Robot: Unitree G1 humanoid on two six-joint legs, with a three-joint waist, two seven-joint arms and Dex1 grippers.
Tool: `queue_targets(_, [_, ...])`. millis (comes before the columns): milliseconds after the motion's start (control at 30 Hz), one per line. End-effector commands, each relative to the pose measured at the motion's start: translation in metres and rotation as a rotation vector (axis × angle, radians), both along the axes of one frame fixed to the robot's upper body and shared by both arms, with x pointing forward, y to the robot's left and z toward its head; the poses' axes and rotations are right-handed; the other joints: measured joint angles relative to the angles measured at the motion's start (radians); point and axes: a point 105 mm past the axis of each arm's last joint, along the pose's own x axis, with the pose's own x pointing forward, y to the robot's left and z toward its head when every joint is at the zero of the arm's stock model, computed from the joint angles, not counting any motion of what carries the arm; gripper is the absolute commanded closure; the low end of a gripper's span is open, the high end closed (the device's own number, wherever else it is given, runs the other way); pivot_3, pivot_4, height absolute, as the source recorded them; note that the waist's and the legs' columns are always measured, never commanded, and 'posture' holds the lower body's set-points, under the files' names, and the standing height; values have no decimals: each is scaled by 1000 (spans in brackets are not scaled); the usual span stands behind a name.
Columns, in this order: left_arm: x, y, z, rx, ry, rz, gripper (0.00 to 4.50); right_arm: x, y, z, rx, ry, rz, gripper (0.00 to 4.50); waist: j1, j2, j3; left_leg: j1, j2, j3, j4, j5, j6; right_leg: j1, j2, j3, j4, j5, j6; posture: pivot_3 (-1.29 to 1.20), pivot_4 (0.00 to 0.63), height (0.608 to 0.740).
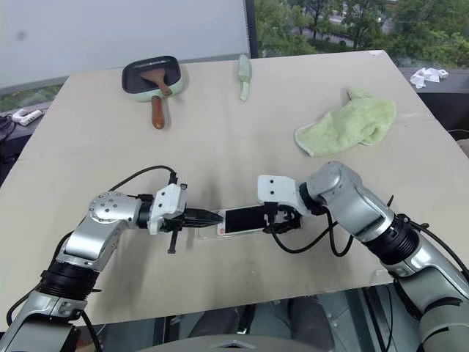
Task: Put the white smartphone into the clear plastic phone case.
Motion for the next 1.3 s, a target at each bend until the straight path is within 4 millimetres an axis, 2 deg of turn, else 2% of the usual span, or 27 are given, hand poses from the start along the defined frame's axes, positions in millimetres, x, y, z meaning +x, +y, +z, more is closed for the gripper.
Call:
queue_targets(33, [1,-4,2,32,-28,-15,4478,-1,6,9,8,-38,22,1490,0,0,0,0,0,0,0,0,0,0,0,0,0,0,0,0,150,740])
queue_targets(400, [4,4,-22,168,-26,2,4478,-2,9,11,19,-42,26,1490,1,0,0,1,0,0,1,0,0,1,0,0,1,0,0,0,150,740])
queue_targets(667, [7,3,-30,169,-17,14,4478,-3,8,11,16,-37,29,1490,1,0,-1,1,0,-1,3,0,0,2,0,0,1,0,0,0,150,740])
queue_targets(700, [7,3,-30,169,-18,15,4500,-3,8,11,16,-35,28,503,1,0,-1,1,0,-1,3,0,0,3,0,0,1,0,0,0,150,740])
queue_targets(733, [8,3,-31,171,-18,17,4500,-3,7,11,16,-35,29,62,2,0,-1,1,0,-1,4,0,0,3,0,0,1,0,0,0,150,740])
queue_targets(933, [9,2,-33,170,-20,22,4500,-2,3,18,38,-33,19,62,4,0,-1,1,-1,-2,5,0,0,3,0,-1,1,0,0,0,150,740])
queue_targets(1067, [8,0,-33,168,-22,18,4500,4,-12,28,31,-58,-29,62,5,0,-1,1,-1,-3,5,0,0,4,0,-1,1,0,1,0,150,740])
queue_targets(1167, [8,-1,-34,169,-27,15,4500,5,-30,28,-19,-53,-45,62,7,0,-1,1,-1,-3,6,0,0,4,-1,-2,1,1,1,0,150,740])
queue_targets(1267, [9,-2,-32,159,-35,16,4500,6,-38,27,-38,-49,-60,800,6,0,-2,1,-1,-4,6,0,0,5,-1,-3,0,1,1,0,150,740])
queue_targets(1300, [9,-2,-32,158,-37,17,4500,6,-39,26,-44,-44,-60,1265,5,0,-2,2,-1,-4,6,0,0,6,-1,-3,1,1,1,0,150,740])
